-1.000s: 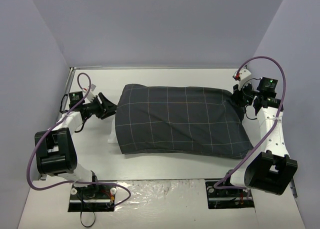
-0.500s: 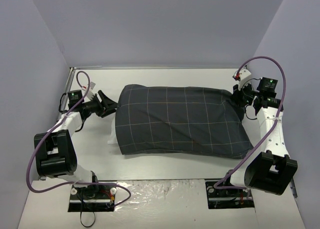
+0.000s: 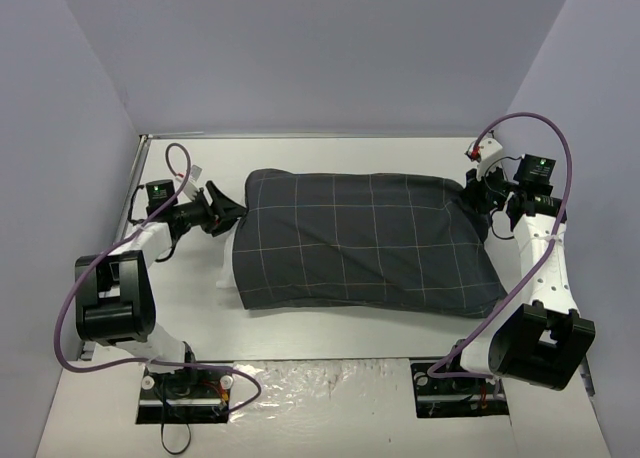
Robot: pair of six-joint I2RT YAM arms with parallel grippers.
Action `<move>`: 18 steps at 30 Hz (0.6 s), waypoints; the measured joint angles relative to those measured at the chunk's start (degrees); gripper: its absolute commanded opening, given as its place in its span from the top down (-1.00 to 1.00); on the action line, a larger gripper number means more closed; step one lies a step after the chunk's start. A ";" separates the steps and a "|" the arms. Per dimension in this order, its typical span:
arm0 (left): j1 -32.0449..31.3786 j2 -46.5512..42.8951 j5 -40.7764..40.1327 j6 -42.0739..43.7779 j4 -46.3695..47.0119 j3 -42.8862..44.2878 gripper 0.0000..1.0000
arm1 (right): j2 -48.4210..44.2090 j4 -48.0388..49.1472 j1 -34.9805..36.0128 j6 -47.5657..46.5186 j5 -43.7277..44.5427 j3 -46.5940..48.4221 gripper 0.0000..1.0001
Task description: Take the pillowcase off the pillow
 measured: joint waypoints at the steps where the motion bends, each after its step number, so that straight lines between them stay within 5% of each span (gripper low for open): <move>1: -0.28 0.15 0.02 -0.31 0.35 0.00 -0.13 | 0.00 0.00 0.00 0.02 0.00 0.00 1.00; 10: -0.98 0.61 0.87 -3.43 3.74 -0.31 0.94 | 0.55 0.02 0.00 0.48 -0.39 0.00 1.00; 18: 3.67 -1.53 1.01 -4.13 2.45 -0.83 0.95 | 3.39 -0.02 -0.22 2.58 2.58 0.09 1.00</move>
